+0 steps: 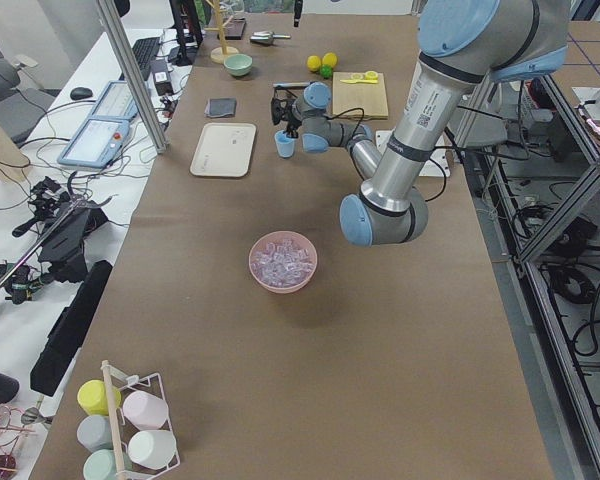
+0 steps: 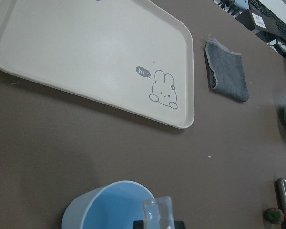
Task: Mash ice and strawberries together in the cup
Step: 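Open the left gripper to drop the ice cube into the blue cup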
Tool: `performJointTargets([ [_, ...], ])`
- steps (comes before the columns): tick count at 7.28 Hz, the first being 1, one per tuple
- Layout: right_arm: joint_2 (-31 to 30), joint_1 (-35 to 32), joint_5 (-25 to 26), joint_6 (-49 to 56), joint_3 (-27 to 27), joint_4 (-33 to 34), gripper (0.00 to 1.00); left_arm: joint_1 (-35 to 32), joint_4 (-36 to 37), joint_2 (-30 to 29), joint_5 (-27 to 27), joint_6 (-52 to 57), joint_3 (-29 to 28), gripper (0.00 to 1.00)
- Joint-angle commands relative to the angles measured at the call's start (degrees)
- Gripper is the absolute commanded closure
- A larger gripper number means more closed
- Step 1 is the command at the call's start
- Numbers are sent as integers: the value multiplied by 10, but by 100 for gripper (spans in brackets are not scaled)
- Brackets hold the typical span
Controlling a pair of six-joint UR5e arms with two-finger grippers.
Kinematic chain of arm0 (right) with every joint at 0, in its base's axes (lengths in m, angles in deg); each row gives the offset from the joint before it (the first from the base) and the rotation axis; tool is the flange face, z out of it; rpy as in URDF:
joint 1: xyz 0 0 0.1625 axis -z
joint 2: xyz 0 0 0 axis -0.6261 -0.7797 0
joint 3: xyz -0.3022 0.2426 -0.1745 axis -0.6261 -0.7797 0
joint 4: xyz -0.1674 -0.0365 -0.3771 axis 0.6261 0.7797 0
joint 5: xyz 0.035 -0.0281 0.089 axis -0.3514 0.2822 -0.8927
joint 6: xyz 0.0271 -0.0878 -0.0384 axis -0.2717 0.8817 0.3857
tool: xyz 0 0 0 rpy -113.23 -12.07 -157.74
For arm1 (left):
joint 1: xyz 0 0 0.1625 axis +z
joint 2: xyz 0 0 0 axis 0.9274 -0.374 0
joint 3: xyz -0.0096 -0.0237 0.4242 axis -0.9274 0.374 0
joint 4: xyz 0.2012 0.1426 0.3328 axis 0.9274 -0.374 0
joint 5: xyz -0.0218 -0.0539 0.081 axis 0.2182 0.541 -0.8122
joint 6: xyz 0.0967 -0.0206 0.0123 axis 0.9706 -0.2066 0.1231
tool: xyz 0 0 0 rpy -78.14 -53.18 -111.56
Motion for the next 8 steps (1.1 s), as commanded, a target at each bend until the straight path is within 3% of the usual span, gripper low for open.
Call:
performJointTargets([
  [1, 0, 0, 0, 0, 0, 0, 0, 0, 0, -1, 0, -4, 1, 26],
  [2, 0, 0, 0, 0, 0, 0, 0, 0, 1, 0, 2, -4, 3, 22],
  [3, 0, 0, 0, 0, 0, 0, 0, 0, 4, 3, 3, 1, 3, 3],
  [4, 0, 0, 0, 0, 0, 0, 0, -2, 28, 20, 4, 11, 13, 3],
  [5, 0, 0, 0, 0, 0, 0, 0, -1, 110, 32, 10, 76, 52, 2],
  [7, -1, 0, 0, 0, -1, 0, 0, -19, 371, 31, 95, 204, 168, 0],
  [8, 0, 0, 0, 0, -1, 1, 0, -36, 405, 46, 108, 277, 198, 0],
])
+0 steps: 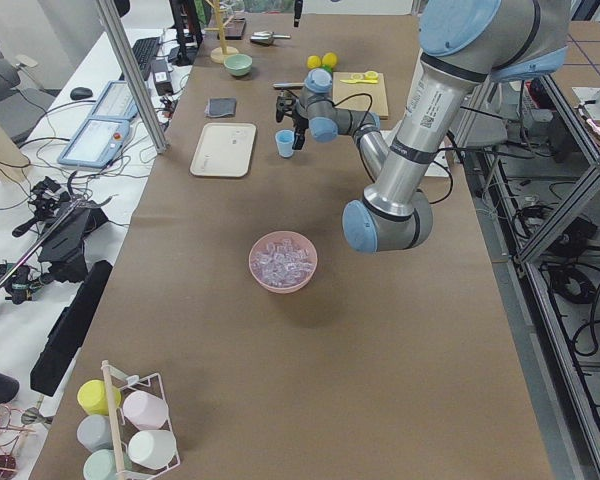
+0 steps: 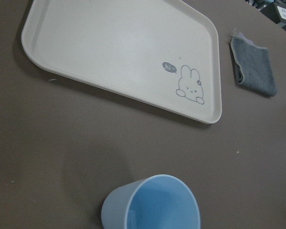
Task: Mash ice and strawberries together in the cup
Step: 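Move the left gripper back over the pink ice bowl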
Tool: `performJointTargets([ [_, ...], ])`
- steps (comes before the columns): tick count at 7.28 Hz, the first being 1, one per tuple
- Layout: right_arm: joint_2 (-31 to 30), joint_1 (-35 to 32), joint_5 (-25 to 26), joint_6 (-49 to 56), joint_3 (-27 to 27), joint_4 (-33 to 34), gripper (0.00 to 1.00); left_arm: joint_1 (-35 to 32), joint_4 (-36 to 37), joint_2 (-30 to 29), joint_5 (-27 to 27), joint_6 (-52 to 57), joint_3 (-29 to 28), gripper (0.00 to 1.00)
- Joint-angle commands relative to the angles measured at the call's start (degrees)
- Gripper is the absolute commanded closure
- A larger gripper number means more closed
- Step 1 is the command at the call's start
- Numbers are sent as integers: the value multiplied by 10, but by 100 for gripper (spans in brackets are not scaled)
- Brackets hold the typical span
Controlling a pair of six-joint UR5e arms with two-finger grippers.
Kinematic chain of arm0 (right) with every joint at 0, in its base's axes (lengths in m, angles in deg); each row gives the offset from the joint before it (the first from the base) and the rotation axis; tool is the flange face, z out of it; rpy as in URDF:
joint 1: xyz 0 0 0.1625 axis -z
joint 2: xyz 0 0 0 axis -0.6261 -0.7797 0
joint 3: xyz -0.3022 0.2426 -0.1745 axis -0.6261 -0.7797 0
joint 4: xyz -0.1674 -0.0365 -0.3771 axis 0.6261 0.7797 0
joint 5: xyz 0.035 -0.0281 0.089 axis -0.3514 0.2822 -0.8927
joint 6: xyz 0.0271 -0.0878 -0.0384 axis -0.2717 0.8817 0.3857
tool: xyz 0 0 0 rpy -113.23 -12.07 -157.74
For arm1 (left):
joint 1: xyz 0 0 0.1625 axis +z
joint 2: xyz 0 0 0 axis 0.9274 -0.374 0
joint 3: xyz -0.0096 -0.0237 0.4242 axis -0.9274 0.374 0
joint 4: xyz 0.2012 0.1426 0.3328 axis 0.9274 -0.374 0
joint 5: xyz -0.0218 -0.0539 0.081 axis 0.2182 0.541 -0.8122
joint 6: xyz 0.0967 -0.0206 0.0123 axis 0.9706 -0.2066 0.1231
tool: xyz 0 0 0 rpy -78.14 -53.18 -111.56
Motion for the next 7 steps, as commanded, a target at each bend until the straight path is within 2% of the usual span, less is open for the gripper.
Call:
performJointTargets([
  [1, 0, 0, 0, 0, -1, 0, 0, -43, 84, 58, 71, 138, 73, 0],
  [2, -1, 0, 0, 0, -1, 0, 0, -79, 83, 101, 105, 186, 90, 0],
  [4, -1, 0, -1, 0, 0, 0, 0, -134, 80, 205, 110, 325, 126, 0],
  [7, -1, 0, -2, -1, -2, 0, 0, -222, 67, 309, 137, 477, 129, 0],
])
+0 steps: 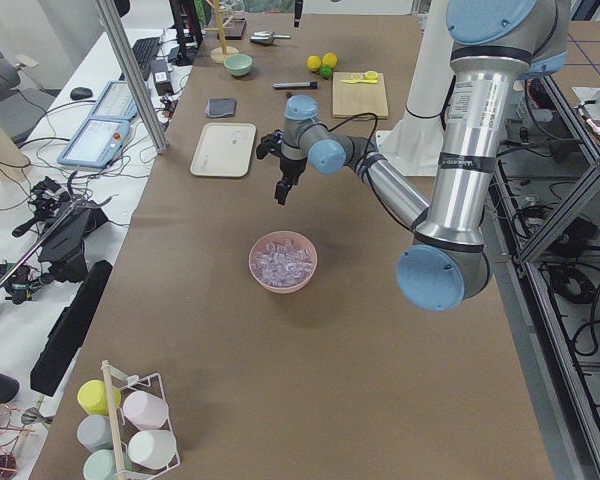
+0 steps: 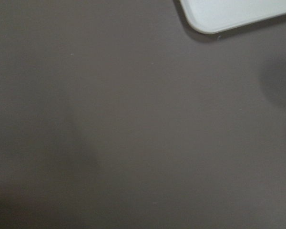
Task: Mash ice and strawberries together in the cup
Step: 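Move the left gripper back over the pink ice bowl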
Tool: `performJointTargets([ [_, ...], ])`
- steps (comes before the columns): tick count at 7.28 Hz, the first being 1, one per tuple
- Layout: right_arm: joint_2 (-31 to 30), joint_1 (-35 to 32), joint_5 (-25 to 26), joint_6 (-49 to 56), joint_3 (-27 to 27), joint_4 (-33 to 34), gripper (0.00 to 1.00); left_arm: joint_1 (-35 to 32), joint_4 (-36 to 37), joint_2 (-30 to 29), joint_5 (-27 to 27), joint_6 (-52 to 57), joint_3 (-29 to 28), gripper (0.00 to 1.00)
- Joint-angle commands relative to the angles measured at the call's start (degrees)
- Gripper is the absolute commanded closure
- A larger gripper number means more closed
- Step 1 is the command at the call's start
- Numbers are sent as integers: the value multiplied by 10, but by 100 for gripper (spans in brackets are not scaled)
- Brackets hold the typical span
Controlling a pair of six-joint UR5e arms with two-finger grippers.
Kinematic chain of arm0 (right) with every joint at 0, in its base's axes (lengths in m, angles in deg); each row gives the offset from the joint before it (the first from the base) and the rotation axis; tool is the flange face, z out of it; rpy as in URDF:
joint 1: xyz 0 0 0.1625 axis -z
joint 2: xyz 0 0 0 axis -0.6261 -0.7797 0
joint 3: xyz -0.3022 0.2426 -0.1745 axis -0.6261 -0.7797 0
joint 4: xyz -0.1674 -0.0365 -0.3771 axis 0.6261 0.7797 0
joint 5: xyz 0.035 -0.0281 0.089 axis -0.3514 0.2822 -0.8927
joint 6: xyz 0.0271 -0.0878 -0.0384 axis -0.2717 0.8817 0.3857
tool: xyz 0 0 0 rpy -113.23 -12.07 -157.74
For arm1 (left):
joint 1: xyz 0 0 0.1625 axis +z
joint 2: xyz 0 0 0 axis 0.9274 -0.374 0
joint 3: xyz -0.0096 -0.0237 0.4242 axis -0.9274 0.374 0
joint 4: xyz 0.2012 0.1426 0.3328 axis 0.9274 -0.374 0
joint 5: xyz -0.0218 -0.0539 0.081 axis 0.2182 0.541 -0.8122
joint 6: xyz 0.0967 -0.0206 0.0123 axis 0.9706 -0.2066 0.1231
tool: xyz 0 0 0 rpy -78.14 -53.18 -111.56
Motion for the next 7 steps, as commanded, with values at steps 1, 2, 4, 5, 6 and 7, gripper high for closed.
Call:
performJointTargets([
  [1, 0, 0, 0, -1, 0, 0, 0, -42, -56, 87, 14, 82, -9, 1],
  [2, 0, 0, 0, -2, 0, 0, 0, -43, -106, 112, 14, 83, -34, 1],
  [4, 1, 0, 0, -2, 0, 0, 0, -43, -172, 135, 14, 77, -71, 6],
  [5, 1, 0, 0, 0, 0, 0, 0, -43, -178, 145, 14, 74, -72, 11],
  [6, 1, 0, 0, 0, 0, 0, 0, -43, -183, 145, 16, 36, -72, 12],
  [7, 1, 0, 0, -1, 0, 0, 0, -42, -209, 145, 21, -26, -82, 12],
])
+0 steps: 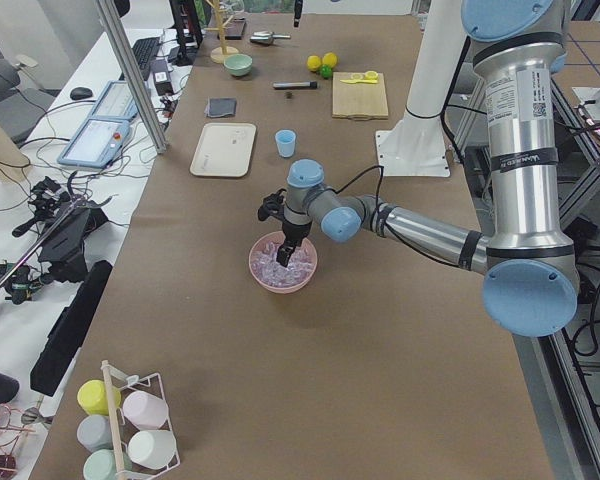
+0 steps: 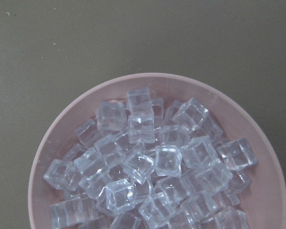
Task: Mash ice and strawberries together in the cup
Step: 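Lower the left gripper down among the ice cubes in the bowl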
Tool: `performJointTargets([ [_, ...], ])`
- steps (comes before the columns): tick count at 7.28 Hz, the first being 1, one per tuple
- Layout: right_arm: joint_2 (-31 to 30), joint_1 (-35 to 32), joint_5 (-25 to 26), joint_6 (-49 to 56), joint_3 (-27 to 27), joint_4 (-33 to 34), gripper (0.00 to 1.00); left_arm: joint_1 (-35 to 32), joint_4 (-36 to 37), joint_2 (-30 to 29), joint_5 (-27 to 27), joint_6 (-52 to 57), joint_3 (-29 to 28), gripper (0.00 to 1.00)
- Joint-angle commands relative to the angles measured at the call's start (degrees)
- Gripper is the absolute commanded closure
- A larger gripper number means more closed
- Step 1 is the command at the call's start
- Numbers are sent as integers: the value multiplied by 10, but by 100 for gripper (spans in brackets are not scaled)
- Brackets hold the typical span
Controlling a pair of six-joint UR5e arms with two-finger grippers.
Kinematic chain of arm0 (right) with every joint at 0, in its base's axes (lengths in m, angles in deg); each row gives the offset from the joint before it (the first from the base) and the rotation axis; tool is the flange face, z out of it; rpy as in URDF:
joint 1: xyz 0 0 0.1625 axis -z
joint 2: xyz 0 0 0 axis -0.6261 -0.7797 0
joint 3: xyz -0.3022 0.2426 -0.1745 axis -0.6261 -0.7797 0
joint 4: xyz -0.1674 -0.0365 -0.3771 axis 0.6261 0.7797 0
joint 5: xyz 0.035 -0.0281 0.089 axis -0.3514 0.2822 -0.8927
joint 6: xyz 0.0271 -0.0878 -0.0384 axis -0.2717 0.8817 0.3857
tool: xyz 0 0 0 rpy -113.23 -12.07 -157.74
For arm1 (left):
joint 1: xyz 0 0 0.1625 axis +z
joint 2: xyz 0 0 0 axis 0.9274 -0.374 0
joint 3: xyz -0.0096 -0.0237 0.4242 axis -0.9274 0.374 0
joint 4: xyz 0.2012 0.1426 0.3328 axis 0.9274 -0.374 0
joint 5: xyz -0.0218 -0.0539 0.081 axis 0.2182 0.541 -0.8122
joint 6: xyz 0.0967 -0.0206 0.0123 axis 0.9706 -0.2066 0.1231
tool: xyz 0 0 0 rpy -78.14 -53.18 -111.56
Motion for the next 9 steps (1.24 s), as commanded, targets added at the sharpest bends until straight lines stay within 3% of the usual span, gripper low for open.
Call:
performJointTargets([
  [1, 0, 0, 0, 0, 0, 0, 0, 1, -69, 2, 5, -84, -39, 12],
  [3, 0, 0, 0, -2, 0, 0, 0, 3, -94, 2, 22, -118, -54, 12],
  [5, 2, 0, 0, -2, 0, 0, 0, 9, -132, 18, 35, -152, -55, 20],
  [9, 5, 1, 0, -5, -1, 1, 0, 36, -137, 25, 34, -158, -55, 23],
])
